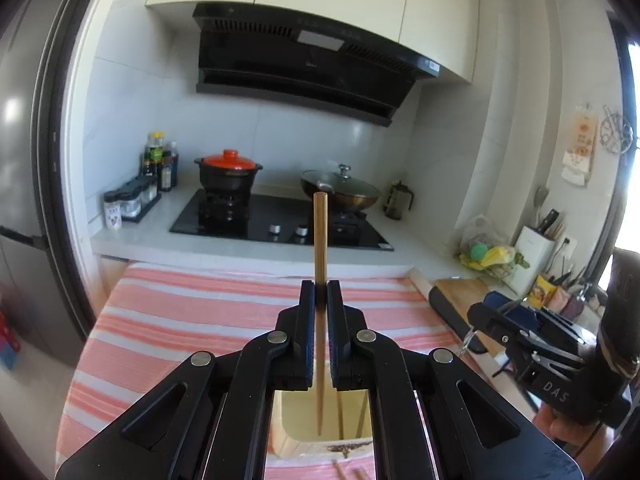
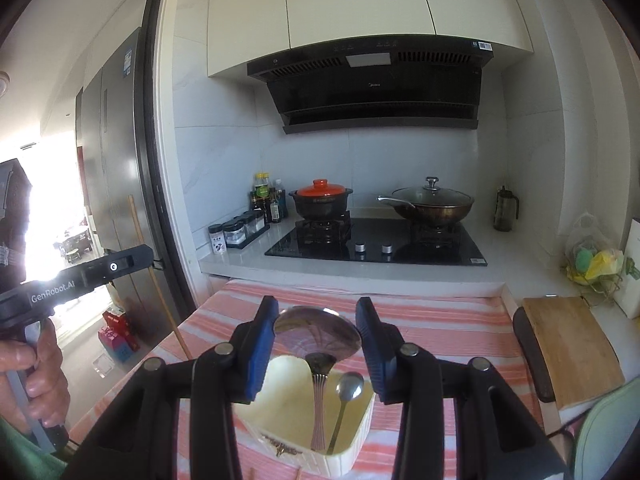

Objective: Organize utensils
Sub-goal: 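Lift the chopstick and spoon and lower them into the white caddy, then open both tools and withdraw them from the caddy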

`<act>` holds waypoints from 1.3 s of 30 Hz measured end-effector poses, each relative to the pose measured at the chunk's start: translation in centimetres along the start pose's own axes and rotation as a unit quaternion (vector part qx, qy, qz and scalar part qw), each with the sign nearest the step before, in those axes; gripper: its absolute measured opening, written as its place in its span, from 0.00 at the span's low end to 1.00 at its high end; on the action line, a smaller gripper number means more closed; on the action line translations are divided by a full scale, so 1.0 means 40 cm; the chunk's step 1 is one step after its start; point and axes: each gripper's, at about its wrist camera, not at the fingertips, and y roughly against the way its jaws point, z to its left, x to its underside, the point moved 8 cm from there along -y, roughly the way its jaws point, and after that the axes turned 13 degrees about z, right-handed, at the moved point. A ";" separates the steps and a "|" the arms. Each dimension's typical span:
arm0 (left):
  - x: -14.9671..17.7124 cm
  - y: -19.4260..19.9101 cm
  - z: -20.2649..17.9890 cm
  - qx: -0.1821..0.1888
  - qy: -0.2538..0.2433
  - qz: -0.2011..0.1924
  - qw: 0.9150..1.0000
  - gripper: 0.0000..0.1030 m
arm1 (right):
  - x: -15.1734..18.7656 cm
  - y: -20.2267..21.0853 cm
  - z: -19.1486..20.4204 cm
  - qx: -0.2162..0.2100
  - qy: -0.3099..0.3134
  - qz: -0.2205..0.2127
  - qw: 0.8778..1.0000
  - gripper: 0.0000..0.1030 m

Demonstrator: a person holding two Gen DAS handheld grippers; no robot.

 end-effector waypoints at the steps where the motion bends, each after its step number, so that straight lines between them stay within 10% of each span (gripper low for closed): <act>1: 0.008 -0.032 0.001 -0.003 -0.001 0.009 1.000 0.04 | 0.003 -0.027 -0.005 0.001 0.000 0.004 1.000 0.40; 16: 0.193 -0.351 0.029 -0.025 0.000 0.172 0.985 0.04 | 0.208 -0.336 -0.119 -0.008 -0.083 0.173 0.981 0.41; 28: 0.316 -0.005 0.047 -0.034 -0.077 0.190 0.978 0.67 | 0.169 -0.024 -0.104 -0.036 -0.076 0.142 0.986 0.49; 39: 0.867 0.178 0.155 -0.062 0.060 0.272 0.959 0.79 | 0.748 0.159 -0.024 0.077 -0.020 0.177 0.981 0.50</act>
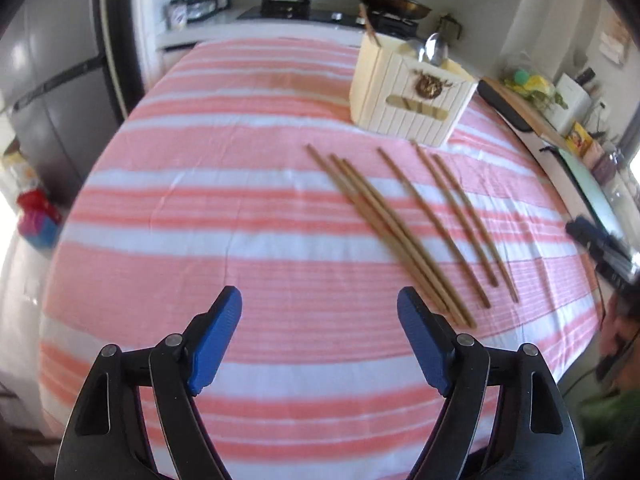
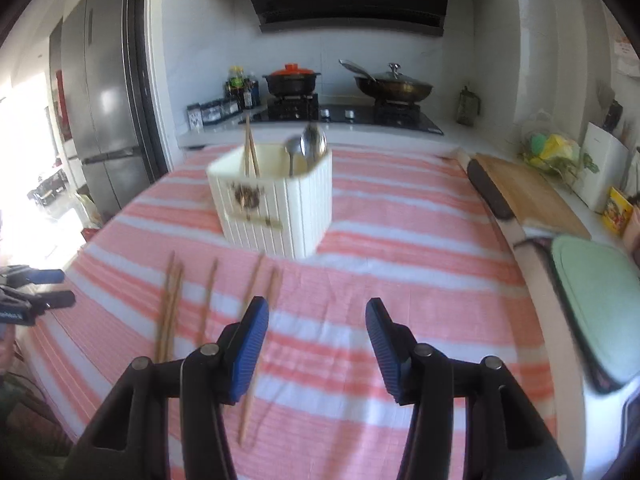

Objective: Organize utensils

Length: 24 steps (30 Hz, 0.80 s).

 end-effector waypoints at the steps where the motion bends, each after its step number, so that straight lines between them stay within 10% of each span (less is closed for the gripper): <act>1: 0.021 -0.007 0.000 0.012 0.017 0.002 1.000 0.79 | 0.053 -0.010 0.008 0.004 -0.009 0.008 1.000 0.50; 6: 0.018 -0.023 -0.025 0.006 0.030 -0.007 1.000 0.79 | 0.183 -0.013 0.063 0.002 0.001 0.017 1.000 0.50; 24: -0.101 -0.222 -0.087 -0.055 0.079 -0.023 0.995 0.80 | 0.201 0.047 0.095 0.002 0.011 -0.012 1.000 0.50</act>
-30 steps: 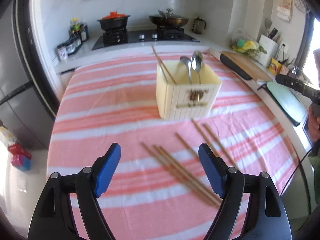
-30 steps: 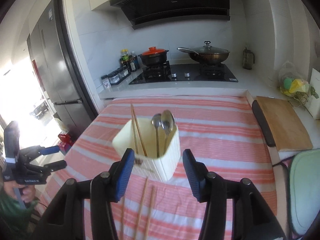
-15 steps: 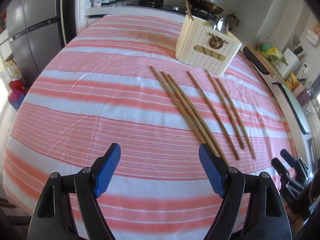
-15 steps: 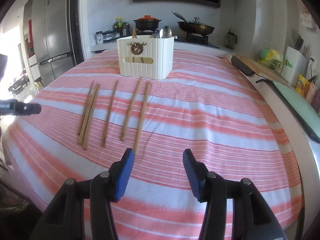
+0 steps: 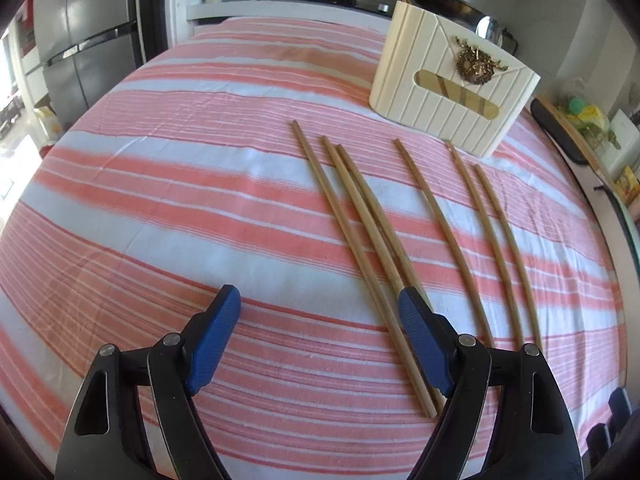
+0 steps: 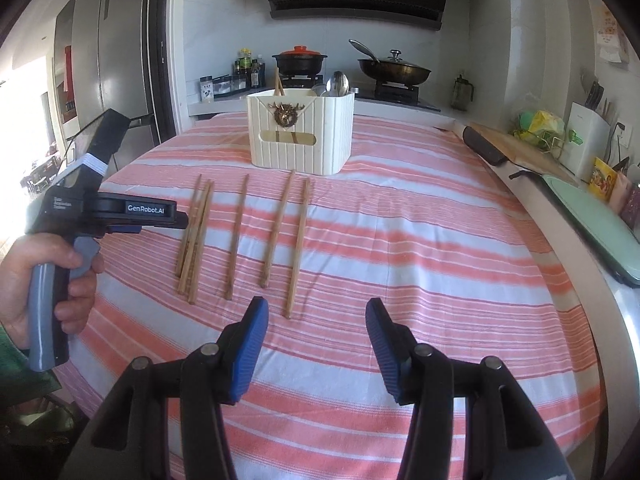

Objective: Organize utensils

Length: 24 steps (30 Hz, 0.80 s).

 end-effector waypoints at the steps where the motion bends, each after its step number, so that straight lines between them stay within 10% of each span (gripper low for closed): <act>1: -0.002 -0.002 -0.003 -0.004 -0.004 -0.002 1.000 0.80 | 0.001 0.000 -0.004 0.001 -0.002 0.001 1.000 0.50; 13: 0.013 -0.003 -0.001 -0.041 -0.052 -0.005 0.998 0.80 | -0.064 -0.112 -0.024 -0.004 0.003 0.054 0.999 0.50; 24: 0.024 0.007 0.038 -0.052 -0.083 0.003 0.995 0.76 | -0.109 -0.254 0.027 -0.030 0.050 0.120 0.991 0.07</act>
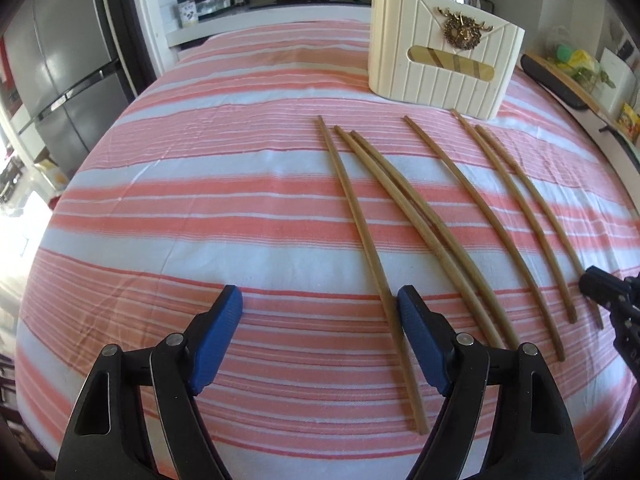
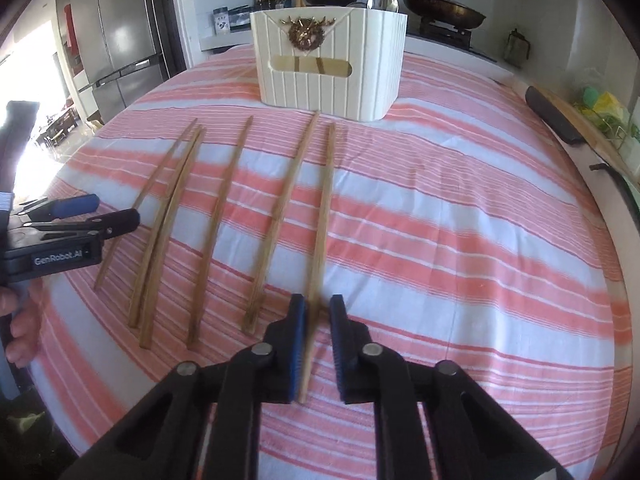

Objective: Organize utensils

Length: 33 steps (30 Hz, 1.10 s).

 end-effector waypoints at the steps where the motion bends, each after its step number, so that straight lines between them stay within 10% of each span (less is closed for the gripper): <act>1: 0.001 0.003 0.003 0.001 -0.002 -0.003 1.000 0.71 | 0.002 0.002 -0.008 0.002 -0.007 -0.001 1.000 0.06; 8: 0.023 0.023 0.031 0.008 -0.018 -0.013 1.000 0.17 | 0.090 0.032 -0.067 0.030 -0.067 -0.001 0.997 0.06; 13: 0.058 0.037 0.062 0.010 -0.030 -0.013 0.999 0.07 | 0.171 0.067 -0.085 0.040 -0.093 0.007 0.995 0.07; 21: 0.100 0.056 0.100 0.010 -0.046 -0.002 0.999 0.13 | 0.201 0.089 -0.085 0.032 -0.098 0.019 0.994 0.15; 25: 0.103 0.059 0.120 0.007 -0.035 -0.003 0.999 0.57 | 0.183 0.097 -0.089 0.030 -0.095 0.013 0.995 0.37; 33: 0.099 0.053 0.110 0.029 -0.043 0.008 0.999 0.68 | 0.167 0.072 -0.064 0.027 -0.064 0.050 0.996 0.39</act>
